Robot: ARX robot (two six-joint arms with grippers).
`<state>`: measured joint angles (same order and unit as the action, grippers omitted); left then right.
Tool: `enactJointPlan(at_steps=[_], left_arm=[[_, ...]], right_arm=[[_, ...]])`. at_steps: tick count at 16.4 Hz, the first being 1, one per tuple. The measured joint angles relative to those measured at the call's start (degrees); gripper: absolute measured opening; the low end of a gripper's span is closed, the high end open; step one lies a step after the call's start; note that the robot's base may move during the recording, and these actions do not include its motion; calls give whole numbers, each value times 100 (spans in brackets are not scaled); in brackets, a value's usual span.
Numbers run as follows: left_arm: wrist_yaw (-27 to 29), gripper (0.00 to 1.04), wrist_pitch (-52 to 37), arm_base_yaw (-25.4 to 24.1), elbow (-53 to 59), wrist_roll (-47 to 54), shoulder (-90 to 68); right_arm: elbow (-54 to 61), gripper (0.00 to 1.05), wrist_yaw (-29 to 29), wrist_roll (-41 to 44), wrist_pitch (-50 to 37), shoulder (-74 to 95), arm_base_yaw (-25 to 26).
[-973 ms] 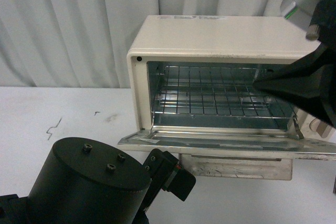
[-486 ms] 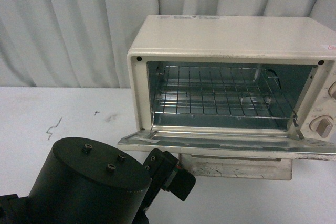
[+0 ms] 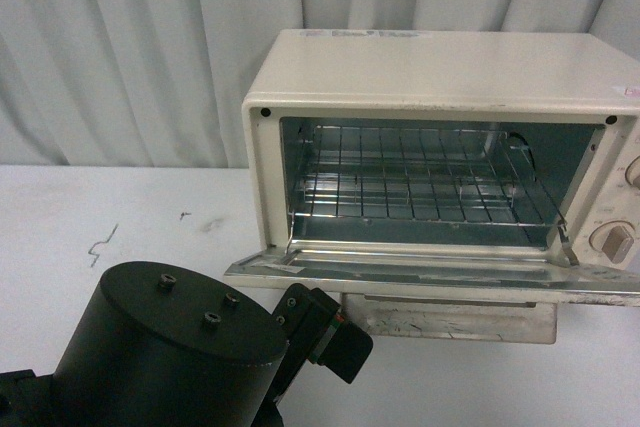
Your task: Open oven
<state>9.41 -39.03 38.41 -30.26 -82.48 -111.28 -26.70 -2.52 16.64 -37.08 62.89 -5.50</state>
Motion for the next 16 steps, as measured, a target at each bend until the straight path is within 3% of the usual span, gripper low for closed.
enactJointPlan(at_steps=[2,4,7,16], left_arm=[[2,98,0,0,0,0,0],[-4,98,-2,2,0,0,0],[2,98,-2,0,0,0,0],[-17,98,-2,2,0,0,0]], right_arm=[[501,2,-219,-903,-144,-280,118],[973,2,-127,-1362,-210,-616,146],[1427,2,210,-1523,-216,-1139,592],[2264,2,236,-1563,531,-2669,581]])
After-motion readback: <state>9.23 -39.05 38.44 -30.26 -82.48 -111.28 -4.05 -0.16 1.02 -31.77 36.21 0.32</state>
